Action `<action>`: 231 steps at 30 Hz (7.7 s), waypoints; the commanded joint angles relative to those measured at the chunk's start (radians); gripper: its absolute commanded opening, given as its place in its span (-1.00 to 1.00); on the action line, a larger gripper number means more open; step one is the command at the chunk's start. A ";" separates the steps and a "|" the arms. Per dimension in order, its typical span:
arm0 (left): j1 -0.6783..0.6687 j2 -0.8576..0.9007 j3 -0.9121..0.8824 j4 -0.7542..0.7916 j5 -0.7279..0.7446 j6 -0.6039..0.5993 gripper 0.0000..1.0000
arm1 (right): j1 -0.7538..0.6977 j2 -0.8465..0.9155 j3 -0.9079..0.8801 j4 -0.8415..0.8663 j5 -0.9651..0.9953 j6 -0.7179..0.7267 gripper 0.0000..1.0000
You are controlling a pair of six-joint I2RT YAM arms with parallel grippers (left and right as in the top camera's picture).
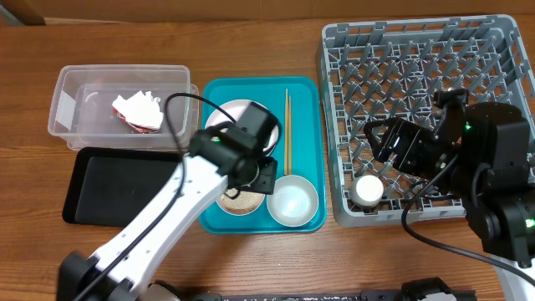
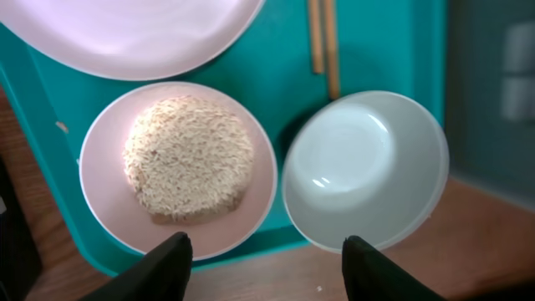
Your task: Sort waste into correct bins and load items into the dishwasher
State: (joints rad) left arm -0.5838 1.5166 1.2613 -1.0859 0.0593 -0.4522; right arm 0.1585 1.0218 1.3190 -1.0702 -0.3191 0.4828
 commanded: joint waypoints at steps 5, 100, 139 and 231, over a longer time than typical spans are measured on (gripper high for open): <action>-0.019 0.212 -0.016 0.093 -0.042 -0.255 -0.03 | -0.002 0.029 0.011 -0.067 -0.031 -0.019 0.77; 1.291 0.383 0.080 -0.565 1.172 1.155 -0.92 | -0.002 0.041 0.011 -0.121 -0.031 -0.019 0.78; 1.142 0.379 0.015 -0.606 1.334 1.409 -0.92 | -0.002 0.041 0.011 -0.128 -0.031 -0.018 0.80; 0.201 0.430 0.396 0.016 -0.066 0.216 0.21 | -0.002 0.042 0.011 -0.122 -0.030 -0.019 1.00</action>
State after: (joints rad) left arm -0.3370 1.8755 1.6489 -1.0740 -0.0441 -0.2684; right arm 0.1585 1.0634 1.3190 -1.1965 -0.3439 0.4702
